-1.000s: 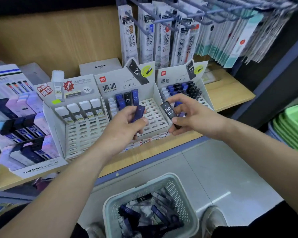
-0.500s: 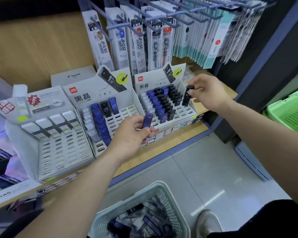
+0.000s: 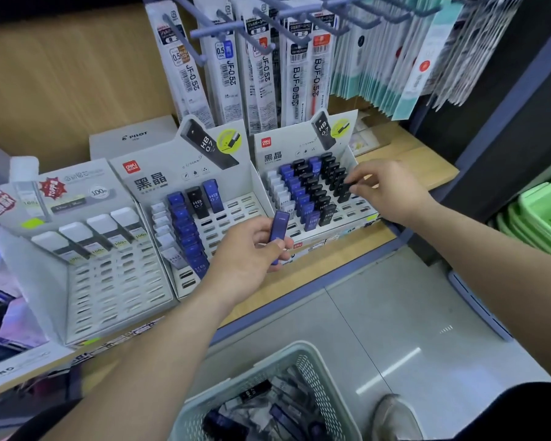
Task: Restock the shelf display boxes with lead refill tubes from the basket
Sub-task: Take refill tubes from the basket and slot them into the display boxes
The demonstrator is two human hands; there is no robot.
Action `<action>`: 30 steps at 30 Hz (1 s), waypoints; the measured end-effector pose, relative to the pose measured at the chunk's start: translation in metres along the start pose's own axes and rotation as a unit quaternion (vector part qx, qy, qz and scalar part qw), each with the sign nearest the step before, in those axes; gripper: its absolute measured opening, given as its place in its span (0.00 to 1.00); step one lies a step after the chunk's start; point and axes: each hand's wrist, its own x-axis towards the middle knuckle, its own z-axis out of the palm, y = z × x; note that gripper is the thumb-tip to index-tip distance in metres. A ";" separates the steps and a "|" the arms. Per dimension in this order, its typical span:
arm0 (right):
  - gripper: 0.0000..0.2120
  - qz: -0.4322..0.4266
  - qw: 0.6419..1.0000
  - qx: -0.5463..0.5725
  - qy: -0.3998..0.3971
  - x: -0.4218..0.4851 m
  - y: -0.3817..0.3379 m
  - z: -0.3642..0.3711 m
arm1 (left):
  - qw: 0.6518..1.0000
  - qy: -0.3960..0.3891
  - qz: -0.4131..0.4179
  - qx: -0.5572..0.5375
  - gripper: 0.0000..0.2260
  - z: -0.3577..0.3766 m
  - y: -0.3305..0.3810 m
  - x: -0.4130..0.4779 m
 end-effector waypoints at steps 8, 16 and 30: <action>0.08 -0.035 0.997 -0.009 0.065 -0.011 -0.039 -0.004 | 1.000 0.000 -0.002 -0.024 0.08 0.000 0.003 -0.004; 0.09 -0.066 0.987 0.110 -0.098 -0.035 -0.110 0.025 | 0.999 -0.002 0.016 -0.030 0.07 0.001 0.008 -0.010; 0.08 -0.052 0.953 0.138 -0.265 -0.040 -0.091 0.020 | 0.993 0.099 0.056 -0.044 0.05 -0.008 0.009 -0.005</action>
